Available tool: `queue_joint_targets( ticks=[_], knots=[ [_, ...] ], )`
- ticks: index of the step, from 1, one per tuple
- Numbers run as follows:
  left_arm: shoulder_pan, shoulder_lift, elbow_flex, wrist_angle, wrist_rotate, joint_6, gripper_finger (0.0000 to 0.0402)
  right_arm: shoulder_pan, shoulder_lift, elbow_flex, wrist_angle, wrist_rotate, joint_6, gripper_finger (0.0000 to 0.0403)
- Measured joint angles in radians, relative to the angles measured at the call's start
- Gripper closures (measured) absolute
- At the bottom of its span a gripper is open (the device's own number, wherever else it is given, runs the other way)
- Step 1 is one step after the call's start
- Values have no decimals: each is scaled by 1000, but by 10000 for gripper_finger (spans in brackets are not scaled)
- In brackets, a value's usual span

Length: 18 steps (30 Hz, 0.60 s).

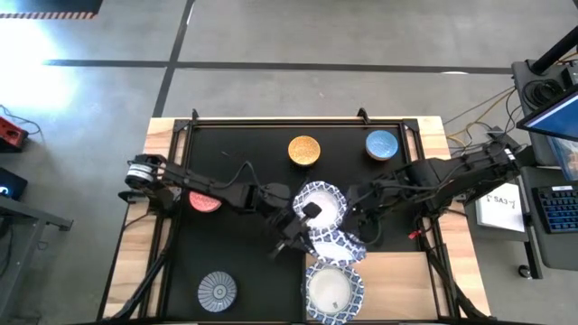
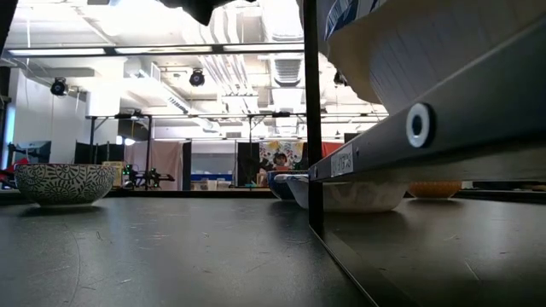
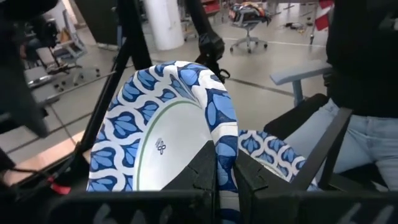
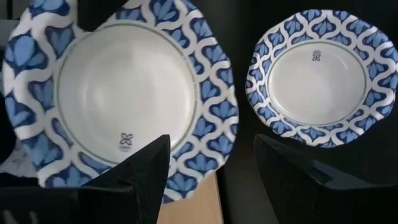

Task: Place and stack bowls onto a shelf
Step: Stack the right white patterned bowl on top of the other white patterned bowl on the shelf

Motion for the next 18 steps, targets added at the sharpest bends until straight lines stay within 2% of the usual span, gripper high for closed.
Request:
queue_joint_targets(
  ticks=[4, 10, 18],
  knots=[
    [-36, 0, 0, 5, -19, 1, 401, 0, -5, 0, 0, 0, -3, 181],
    [-93, 0, 0, 24, -214, 21, 401, 0, -6, 0, 0, 0, 43, 181],
    [-99, 2, 41, 27, -229, -38, 401, 0, -6, 0, -2, -1, 53, 181]
  ],
)
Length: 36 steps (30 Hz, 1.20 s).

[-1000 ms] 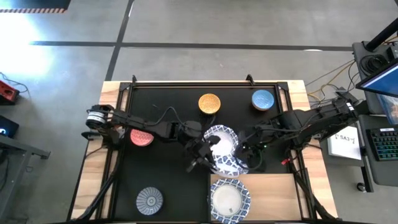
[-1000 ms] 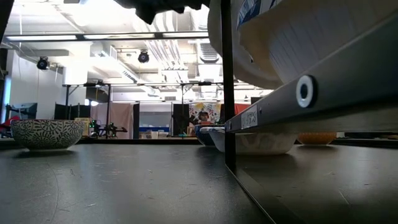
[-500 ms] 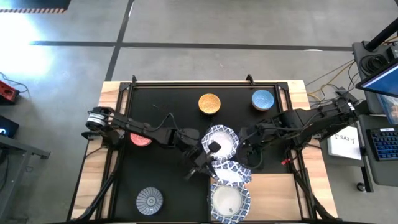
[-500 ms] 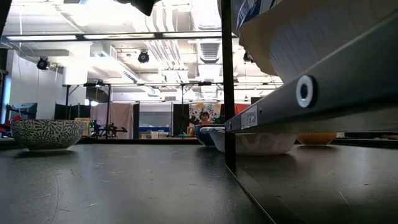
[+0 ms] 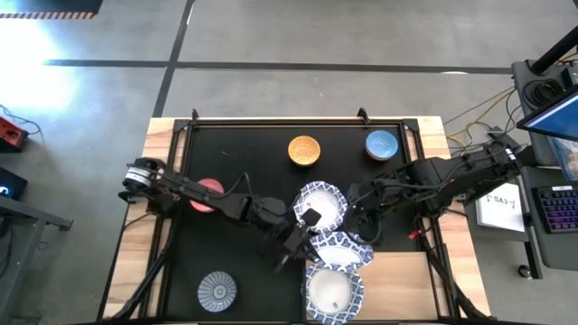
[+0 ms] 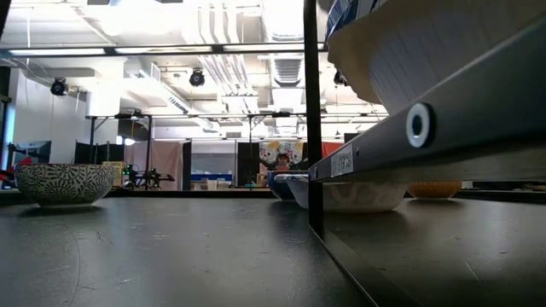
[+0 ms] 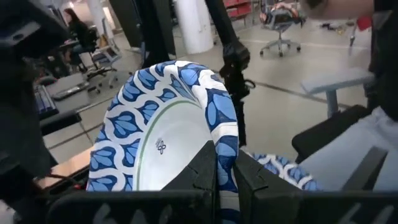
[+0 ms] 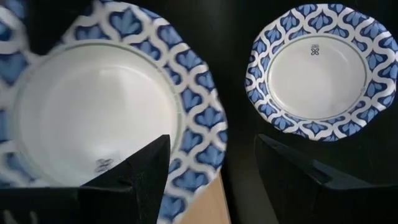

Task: Place and stack bowls onto a shelf
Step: Stack the right white patterned bowl on top of the other white patterned bowl on the shelf

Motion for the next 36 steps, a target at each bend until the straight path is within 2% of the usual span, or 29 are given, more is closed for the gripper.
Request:
queue_joint_targets(
  ticks=[4, 13, 16, 20, 28, 36],
  knots=[
    [-25, 0, 21, -27, -3, -16, 401, 0, 1, 0, 3, 0, 4, 181],
    [-86, 5, 23, -44, -133, -26, 401, 0, 1, 0, 3, 1, -15, 181],
    [-86, 34, 26, -26, -144, -54, 401, 0, 2, 0, 3, 0, -13, 181],
    [-86, 116, 86, -82, -144, -61, 401, 0, 2, 0, 6, 0, -12, 181],
    [-103, 238, 311, -340, -146, -30, 401, 0, 2, 0, 6, 1, -10, 181],
    [-140, 246, 337, -359, -204, 6, 401, 0, 2, 0, 6, 1, -10, 181]
  ],
)
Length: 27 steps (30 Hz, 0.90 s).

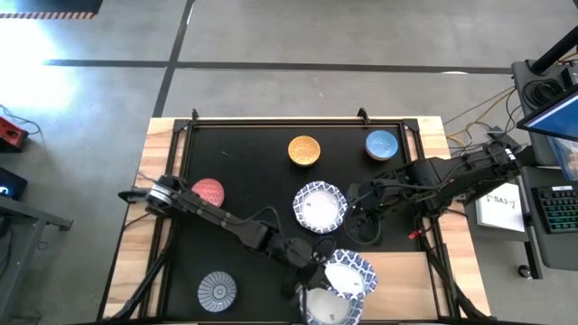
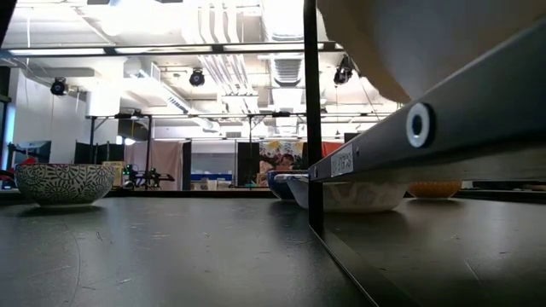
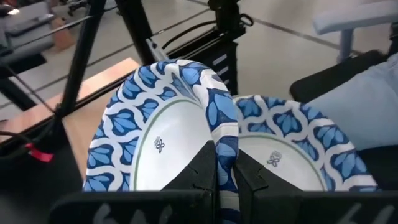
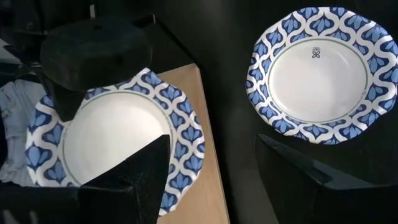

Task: Place and stack bowls onto a shelf
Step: Stack the right white patterned bowl on top of the other white patterned bowl on the shelf

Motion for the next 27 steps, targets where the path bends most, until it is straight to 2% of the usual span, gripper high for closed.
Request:
queue_joint_targets(
  ticks=[10, 27],
  knots=[
    [-29, -15, 14, -12, -95, 42, 401, 0, 0, 0, 3, 0, 0, 181],
    [-63, -17, 52, -105, -109, 136, 401, 0, 0, 0, 3, 0, 0, 181]
  ],
)
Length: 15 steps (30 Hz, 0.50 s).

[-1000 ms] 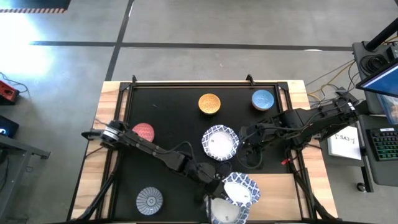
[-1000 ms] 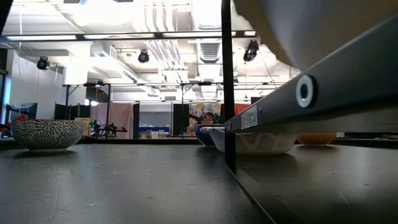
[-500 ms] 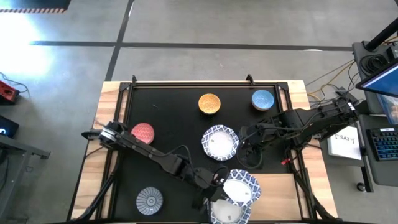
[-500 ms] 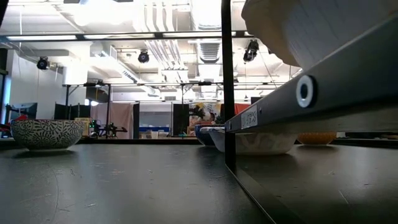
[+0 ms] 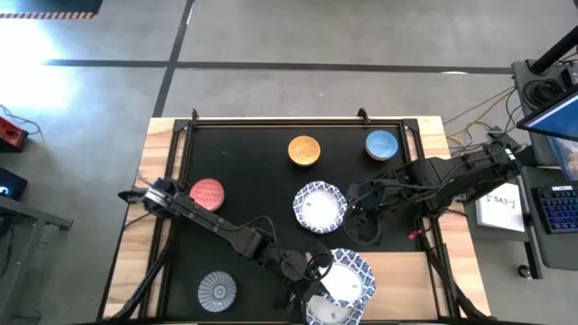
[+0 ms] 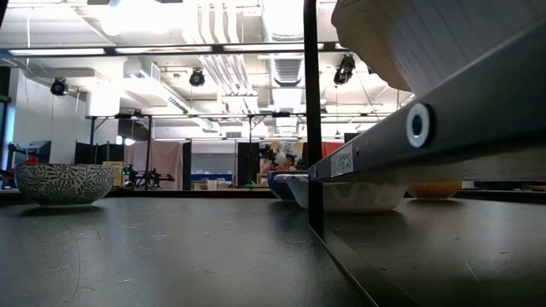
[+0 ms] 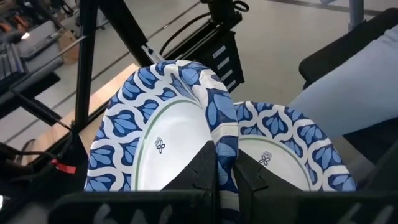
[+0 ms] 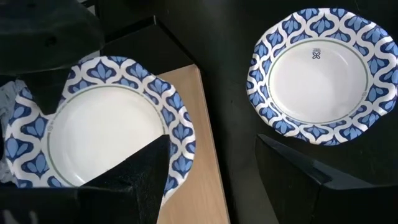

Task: Place and stack bowls onto a shelf
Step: Stack the right white patterned bowl on top of the other white patterned bowl on the shelf

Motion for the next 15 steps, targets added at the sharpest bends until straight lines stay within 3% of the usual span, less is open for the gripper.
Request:
queue_joint_targets(
  ticks=[7, 15],
  knots=[
    [-33, 1, 1, -3, -87, -16, 401, 0, 0, 0, 0, 0, 0, 181],
    [-61, 2, 2, 27, -91, -57, 401, 0, 0, 0, 0, 0, 0, 181]
  ],
)
